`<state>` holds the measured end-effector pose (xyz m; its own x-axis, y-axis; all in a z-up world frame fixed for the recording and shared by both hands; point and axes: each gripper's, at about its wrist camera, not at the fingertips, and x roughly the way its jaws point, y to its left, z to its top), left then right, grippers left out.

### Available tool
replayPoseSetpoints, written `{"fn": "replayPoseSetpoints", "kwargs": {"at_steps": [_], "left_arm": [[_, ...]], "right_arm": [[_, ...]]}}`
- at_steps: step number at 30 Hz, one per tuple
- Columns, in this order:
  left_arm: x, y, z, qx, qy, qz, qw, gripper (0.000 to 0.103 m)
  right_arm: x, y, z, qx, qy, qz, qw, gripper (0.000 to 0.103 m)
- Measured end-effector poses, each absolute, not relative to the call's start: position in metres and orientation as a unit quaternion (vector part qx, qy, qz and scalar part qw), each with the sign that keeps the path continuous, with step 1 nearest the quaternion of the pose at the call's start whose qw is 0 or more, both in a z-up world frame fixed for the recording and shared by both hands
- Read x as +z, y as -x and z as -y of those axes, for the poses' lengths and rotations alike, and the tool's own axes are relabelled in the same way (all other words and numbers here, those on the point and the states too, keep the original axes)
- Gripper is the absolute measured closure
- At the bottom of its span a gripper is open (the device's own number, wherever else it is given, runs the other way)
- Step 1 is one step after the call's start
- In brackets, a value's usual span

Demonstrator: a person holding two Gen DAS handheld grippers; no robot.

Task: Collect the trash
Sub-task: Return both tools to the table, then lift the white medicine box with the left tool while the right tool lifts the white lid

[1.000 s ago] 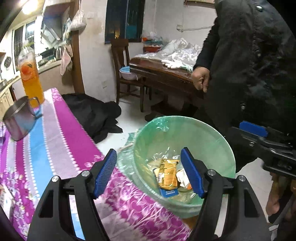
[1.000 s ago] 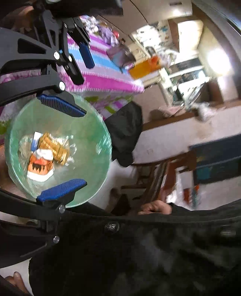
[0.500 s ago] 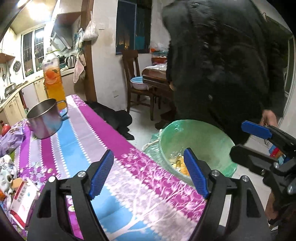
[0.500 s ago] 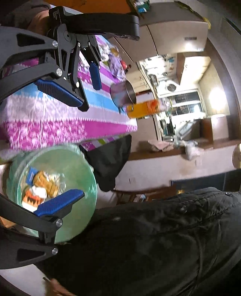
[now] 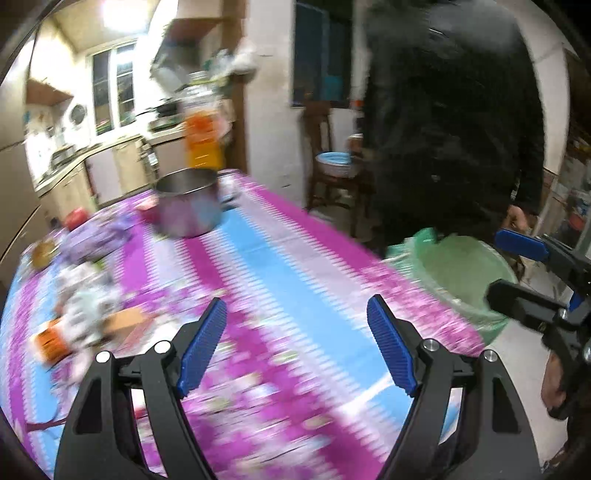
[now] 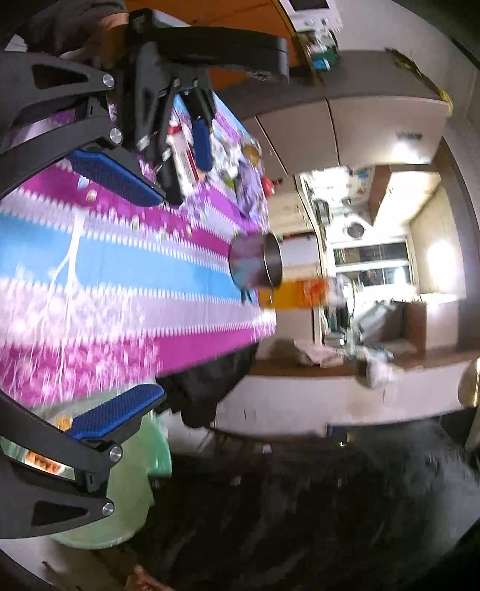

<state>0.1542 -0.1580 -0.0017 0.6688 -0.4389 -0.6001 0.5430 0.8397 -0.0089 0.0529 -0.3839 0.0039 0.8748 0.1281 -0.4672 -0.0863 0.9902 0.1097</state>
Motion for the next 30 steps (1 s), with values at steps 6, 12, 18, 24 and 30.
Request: {"fn": "replayPoseSetpoints", "kwargs": {"at_steps": [6,12,18,24,30], "left_arm": [[-0.016,-0.193,0.044,-0.201,-0.073,-0.350,0.912,0.028],[-0.032,-0.219,0.016,-0.212,-0.124,-0.372,0.895,0.028],[-0.051,-0.224,0.053,-0.289,-0.181,-0.384,0.858,0.028],[-0.074,-0.237,0.076,-0.293,-0.226,-0.401,0.838,0.028],[-0.086,-0.236,0.084,-0.279,-0.242,-0.399,0.839,0.030]], "right_arm": [[-0.007,-0.078,0.338,0.106,-0.036,-0.259,0.959,0.007],[-0.026,-0.099,0.303,0.136,-0.049,-0.285,0.948,0.007],[-0.042,-0.111,0.291,0.143,-0.059,-0.300,0.941,0.007],[-0.052,-0.119,0.292,0.139,-0.072,-0.310,0.938,0.007],[-0.056,-0.126,0.292,0.148,-0.074,-0.313,0.935,0.007]]}}
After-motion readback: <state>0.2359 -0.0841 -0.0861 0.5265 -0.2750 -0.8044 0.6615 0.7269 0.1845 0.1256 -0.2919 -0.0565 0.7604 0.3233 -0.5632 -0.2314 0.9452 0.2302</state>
